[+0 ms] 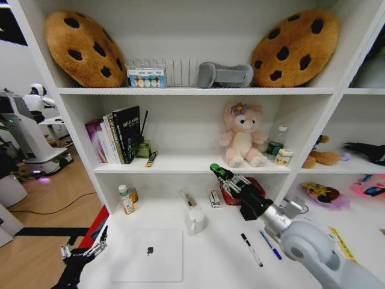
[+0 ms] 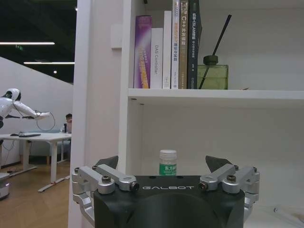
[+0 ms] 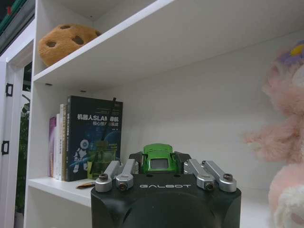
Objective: Organize the objects on the table.
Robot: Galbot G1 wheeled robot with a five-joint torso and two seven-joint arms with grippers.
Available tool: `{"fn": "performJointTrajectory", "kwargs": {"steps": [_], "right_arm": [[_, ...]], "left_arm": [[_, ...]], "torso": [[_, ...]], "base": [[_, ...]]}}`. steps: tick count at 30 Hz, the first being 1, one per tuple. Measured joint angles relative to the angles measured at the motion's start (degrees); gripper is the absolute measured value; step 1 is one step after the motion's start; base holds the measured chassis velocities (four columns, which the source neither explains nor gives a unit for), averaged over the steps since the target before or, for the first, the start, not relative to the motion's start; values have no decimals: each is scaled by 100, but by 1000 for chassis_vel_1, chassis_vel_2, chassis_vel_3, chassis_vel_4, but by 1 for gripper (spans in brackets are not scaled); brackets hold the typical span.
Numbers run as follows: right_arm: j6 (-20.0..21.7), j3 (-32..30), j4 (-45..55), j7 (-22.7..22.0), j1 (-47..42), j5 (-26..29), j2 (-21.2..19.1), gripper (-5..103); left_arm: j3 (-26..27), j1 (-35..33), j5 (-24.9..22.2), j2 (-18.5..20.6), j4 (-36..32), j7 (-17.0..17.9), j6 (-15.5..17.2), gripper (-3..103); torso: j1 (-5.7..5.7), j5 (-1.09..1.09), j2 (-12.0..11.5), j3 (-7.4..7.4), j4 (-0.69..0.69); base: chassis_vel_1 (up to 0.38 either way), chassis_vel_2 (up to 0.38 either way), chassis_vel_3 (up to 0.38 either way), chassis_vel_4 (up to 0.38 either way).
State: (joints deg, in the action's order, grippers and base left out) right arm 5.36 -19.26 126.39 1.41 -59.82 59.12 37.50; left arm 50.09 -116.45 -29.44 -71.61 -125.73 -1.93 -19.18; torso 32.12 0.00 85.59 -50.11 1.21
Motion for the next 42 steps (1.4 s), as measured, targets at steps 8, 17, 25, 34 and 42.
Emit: {"fn": "performJointTrajectory", "kwargs": {"steps": [8,17,25,34,42], "right_arm": [[319,1430,-969,-450,1878,363,273,36],[592,2796,-1949,-785,3129,513,723,36],[772,3092,-2038,-1052,3505,559,835,49],[823,2311,-1284,-1125,2884,690,448,76],[817,-91,719,-1050,304,738,-356,99]], "left_arm": [[45,60,17,-138,-317,76,126,100],[181,70,-175,-182,-649,128,207,100],[229,75,-242,-179,-645,137,214,100],[213,125,-249,-172,-591,149,213,100],[265,132,-343,-121,-606,154,213,100]], "torso": [[0,0,0,0,2],[0,0,0,0,2],[0,0,0,1,1],[0,2,0,1,-1],[-2,1,1,2,6]], "base": [[0,0,0,0],[0,0,0,0],[0,0,0,0],[0,0,0,0],[0,0,0,0]]}}
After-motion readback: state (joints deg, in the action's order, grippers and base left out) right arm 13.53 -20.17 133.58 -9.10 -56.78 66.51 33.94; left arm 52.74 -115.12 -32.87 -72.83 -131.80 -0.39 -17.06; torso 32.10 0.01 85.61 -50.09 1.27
